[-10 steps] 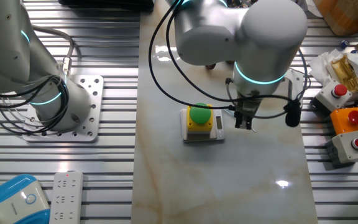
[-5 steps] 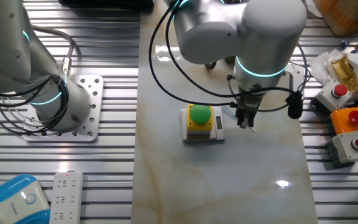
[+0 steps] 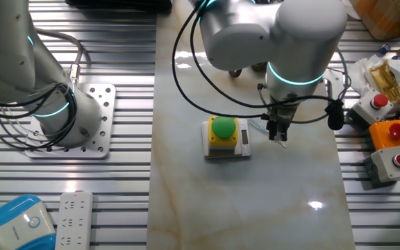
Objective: Dial a number on an old rotary phone
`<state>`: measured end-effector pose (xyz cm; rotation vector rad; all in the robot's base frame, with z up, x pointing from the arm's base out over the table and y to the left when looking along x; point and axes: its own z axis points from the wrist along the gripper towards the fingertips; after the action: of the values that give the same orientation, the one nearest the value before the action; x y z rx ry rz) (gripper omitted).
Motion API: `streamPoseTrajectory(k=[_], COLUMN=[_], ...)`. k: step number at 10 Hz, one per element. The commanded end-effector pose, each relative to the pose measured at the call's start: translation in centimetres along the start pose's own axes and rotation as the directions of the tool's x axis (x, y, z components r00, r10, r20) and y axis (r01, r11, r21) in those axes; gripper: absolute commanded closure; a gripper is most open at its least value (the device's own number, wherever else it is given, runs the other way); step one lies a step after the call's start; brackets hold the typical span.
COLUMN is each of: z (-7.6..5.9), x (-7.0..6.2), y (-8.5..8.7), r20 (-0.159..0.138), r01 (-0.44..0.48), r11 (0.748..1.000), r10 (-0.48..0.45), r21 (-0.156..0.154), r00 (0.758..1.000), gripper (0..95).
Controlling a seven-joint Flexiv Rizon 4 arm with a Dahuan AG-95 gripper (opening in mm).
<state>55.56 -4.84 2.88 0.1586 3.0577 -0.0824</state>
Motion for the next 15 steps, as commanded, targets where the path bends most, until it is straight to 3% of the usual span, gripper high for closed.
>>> streamPoseTrajectory(k=[1,4,5,7,8,12,13,14,15], z=[0.3,0.8,0.9,0.9,0.9,1.0,1.1,1.4,1.6], x=[-0.3,-0.8,-0.8,-0.8,-0.8,-0.7,-0.7,-0.5,-0.4], y=[0.1,0.5,0.5,0.5,0.5,0.4,0.4,0.3,0.2], r20=[-0.001,0.0,0.01,0.001,0.002,0.004,0.005,0.006,0.01], r01=[0.005,0.012,0.009,0.001,-0.009,-0.007,-0.002,-0.006,-0.005], r11=[1.0,1.0,1.0,1.0,1.0,1.0,1.0,1.0,1.0], r10=[-0.005,-0.012,-0.009,-0.001,0.009,0.007,0.002,0.006,0.005], r21=[0.015,0.026,0.017,0.018,0.016,0.016,0.016,0.017,0.018], r00=[1.0,1.0,1.0,1.0,1.0,1.0,1.0,1.0,1.0], gripper=[57.0,57.0,57.0,57.0,76.0,76.0,57.0,57.0,76.0])
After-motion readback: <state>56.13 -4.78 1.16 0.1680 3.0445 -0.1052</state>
